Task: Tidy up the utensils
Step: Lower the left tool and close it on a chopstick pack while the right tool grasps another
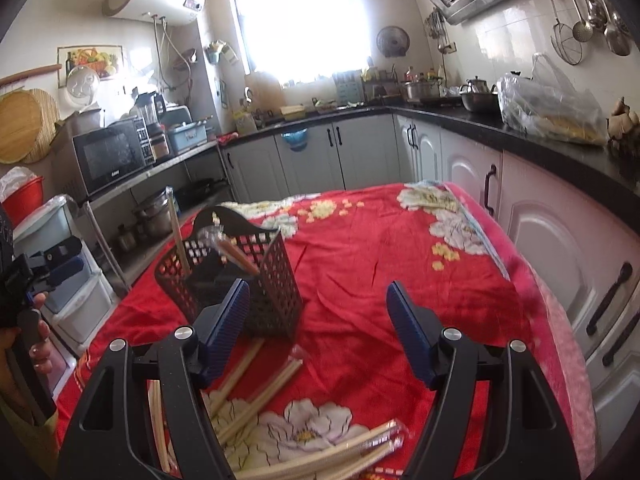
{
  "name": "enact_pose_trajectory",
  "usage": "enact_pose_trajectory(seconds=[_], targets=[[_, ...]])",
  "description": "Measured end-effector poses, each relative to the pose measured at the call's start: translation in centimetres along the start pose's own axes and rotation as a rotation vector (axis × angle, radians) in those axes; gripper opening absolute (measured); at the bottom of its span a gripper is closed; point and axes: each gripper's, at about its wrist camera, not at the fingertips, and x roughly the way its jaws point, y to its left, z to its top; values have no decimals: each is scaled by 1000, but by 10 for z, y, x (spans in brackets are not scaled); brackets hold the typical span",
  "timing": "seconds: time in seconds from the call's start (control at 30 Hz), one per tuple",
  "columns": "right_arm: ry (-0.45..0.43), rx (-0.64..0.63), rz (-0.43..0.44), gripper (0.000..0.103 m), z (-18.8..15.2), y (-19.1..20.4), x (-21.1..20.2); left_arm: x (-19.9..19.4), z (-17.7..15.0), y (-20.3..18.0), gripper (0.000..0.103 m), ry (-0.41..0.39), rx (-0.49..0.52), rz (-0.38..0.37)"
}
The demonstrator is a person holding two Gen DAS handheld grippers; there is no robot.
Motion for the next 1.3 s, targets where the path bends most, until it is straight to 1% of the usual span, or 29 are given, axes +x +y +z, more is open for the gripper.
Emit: enact_pose_trajectory(seconds=[0.13, 0.3, 0.5, 0.73, 1.13, 1.2, 1.3], targets=[[27, -14, 7, 69, -10, 3, 0, -5, -9, 6, 92, 13, -15, 13], [70, -19, 27, 69, -24, 8, 2, -7, -23, 14, 92, 48, -34, 27], [123, -23, 29, 69, -40, 8, 5, 3, -44, 20, 92, 121, -57, 31], [194, 2, 5, 69, -60, -4, 9, 22, -70, 25, 92, 234, -91, 18], [308, 95, -4, 69, -84, -35, 25, 43, -96, 34, 92, 335, -117, 26], [328, 116, -1, 68, -86, -40, 30, 48, -99, 37, 84, 358, -129, 21], [362, 160, 0, 69, -91, -50, 39, 55, -102, 41, 79, 385, -141, 25]])
